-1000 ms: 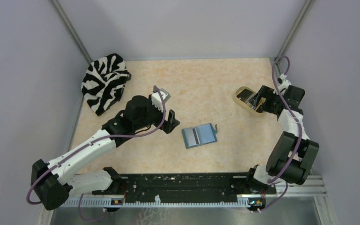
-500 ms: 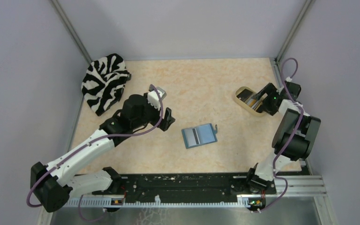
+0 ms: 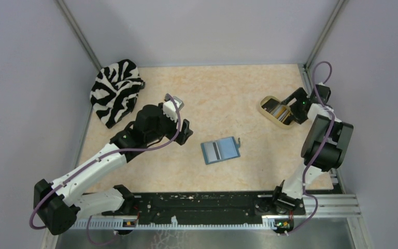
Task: Put the credit cards into the card holder
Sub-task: Pick up the credit card from the storage box.
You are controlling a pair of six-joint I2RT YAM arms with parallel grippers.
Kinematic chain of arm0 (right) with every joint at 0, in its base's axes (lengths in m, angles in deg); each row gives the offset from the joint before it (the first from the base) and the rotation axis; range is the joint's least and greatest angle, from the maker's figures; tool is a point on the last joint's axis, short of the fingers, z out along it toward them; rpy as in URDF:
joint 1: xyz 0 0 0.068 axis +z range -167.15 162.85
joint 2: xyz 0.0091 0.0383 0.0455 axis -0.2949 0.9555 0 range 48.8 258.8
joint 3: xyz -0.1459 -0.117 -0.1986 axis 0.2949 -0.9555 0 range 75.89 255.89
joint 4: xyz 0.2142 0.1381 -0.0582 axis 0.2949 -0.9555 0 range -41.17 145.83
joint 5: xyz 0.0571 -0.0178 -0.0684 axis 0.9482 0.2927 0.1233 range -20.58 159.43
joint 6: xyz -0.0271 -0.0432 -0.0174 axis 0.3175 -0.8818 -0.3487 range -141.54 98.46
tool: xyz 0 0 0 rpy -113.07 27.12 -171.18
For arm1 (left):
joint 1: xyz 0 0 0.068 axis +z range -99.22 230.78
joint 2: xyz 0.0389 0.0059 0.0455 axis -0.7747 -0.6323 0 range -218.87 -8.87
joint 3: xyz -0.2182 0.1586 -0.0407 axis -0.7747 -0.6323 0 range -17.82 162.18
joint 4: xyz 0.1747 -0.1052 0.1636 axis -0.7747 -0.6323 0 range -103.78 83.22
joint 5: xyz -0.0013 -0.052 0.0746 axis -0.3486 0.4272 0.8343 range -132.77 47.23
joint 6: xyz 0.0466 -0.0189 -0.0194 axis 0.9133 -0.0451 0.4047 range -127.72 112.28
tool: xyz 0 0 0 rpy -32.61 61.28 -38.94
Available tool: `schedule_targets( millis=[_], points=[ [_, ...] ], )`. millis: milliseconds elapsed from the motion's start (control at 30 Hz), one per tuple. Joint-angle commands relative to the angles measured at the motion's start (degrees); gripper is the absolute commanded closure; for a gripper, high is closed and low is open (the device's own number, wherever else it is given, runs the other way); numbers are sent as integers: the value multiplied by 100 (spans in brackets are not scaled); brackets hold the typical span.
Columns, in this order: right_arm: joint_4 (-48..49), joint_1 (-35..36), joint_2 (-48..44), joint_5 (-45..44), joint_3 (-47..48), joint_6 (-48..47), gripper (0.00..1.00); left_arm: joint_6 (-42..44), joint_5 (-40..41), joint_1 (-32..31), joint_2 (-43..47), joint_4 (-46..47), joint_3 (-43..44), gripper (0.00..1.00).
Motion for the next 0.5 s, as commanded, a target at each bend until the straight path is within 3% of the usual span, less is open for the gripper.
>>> schedule_targets(
  millis=[0,467],
  points=[
    [-118,159,93,-280,338,149,14,55,86,5,124,-26,-34,1],
    [36,225,561,73,492,203,14,46,86,5,101,-25,-47,1]
  ],
)
